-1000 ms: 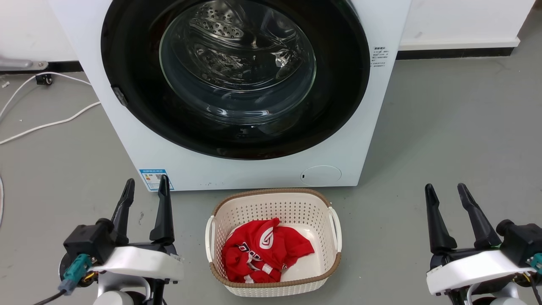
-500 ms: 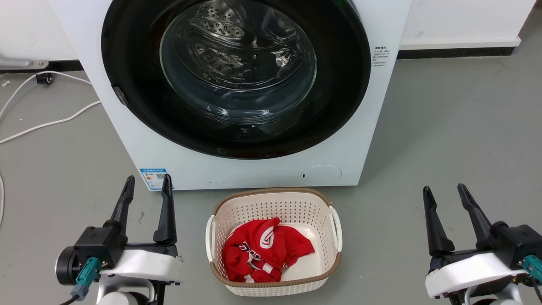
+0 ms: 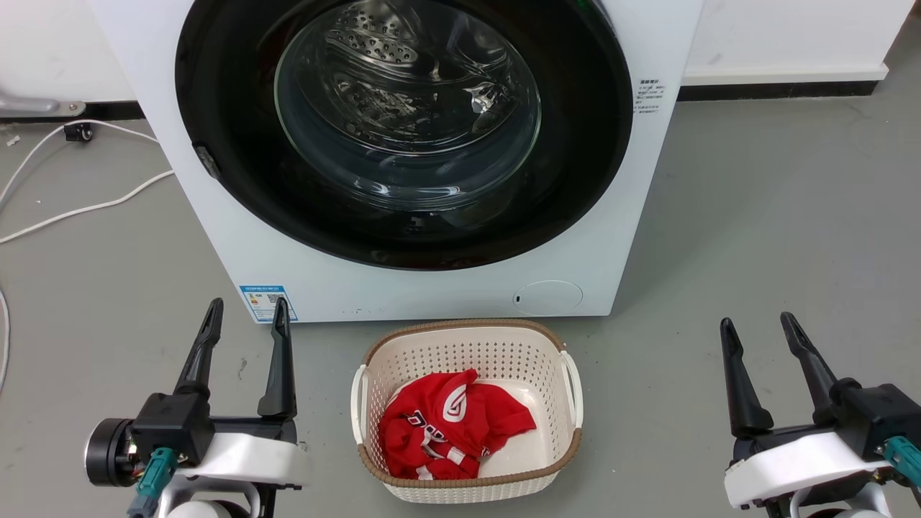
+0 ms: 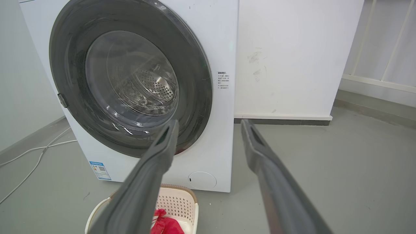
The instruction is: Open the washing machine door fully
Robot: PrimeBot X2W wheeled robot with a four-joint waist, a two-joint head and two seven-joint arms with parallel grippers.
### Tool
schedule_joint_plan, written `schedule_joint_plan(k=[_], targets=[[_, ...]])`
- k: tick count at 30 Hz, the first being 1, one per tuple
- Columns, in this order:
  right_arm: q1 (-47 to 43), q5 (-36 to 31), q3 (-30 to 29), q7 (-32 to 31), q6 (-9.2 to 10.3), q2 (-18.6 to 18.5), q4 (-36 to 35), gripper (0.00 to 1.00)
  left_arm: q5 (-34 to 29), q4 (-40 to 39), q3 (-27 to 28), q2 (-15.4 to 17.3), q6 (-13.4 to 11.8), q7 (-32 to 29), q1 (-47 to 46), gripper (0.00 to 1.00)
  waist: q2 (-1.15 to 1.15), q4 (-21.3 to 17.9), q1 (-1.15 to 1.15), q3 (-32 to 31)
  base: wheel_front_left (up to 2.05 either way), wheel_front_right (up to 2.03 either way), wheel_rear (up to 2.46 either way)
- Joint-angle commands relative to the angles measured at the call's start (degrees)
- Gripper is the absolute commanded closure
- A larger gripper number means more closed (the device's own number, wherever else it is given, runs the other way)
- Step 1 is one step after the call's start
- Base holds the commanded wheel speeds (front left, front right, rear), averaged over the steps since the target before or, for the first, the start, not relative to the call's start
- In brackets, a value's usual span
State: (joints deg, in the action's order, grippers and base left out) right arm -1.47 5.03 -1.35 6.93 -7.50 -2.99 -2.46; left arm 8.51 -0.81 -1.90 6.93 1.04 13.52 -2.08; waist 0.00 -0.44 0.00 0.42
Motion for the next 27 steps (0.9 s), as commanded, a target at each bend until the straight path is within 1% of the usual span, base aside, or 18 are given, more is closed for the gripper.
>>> schedule_joint_plan(k=[1,14,18,27], targets=[[-0.57,-0.78,-0.14,0.31,0.02,0.16,-0.44,0.00,-1.19,-0.36,0.09,0.00,0.30,0.49,0.57,0.00,0.00,-0.05,0.00,0.01,0.00,0.00,0.00],[-0.90,-2.77,-0.37,1.29,0.02,0.21,0.32,0.00,-5.81,0.11,1.60,-1.42,1.84,1.81,0.85,0.00,0.00,-0.25,0.00,-0.04,0.00,0.00,0.00],[-0.87,-1.46,-0.56,1.78,0.02,0.21,0.61,0.00,-5.00,0.63,2.23,-1.93,2.43,1.76,0.73,0.00,0.00,-0.17,0.00,-0.16,0.00,0.00,0.00],[-0.36,0.32,-0.55,2.27,0.02,0.21,0.88,0.00,-5.25,1.40,3.32,-2.86,3.38,1.70,0.76,0.00,0.00,-0.31,0.00,-0.18,0.00,0.00,0.00]])
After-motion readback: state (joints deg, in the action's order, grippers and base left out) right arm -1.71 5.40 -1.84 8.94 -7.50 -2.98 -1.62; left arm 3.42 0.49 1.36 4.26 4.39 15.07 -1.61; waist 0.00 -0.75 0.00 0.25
